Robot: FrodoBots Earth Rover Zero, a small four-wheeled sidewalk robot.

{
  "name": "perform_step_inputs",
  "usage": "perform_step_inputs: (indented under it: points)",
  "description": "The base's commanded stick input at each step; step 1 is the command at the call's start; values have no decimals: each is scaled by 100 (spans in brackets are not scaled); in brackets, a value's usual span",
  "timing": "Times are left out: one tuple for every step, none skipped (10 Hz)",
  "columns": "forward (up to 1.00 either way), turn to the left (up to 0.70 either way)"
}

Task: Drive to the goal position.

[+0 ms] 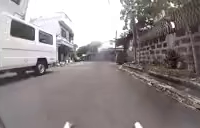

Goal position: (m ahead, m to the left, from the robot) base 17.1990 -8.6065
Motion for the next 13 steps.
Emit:
perform_step_inputs:
  points:
    - [70,0]
    - [70,0]
    - [70,0]
    - [70,0]
    - [70,0]
    - [70,0]
    - [70,0]
    - [70,0]
    - [70,0]
    - [70,0]
    - [70,0]
    - [70,0]
    - [70,0]
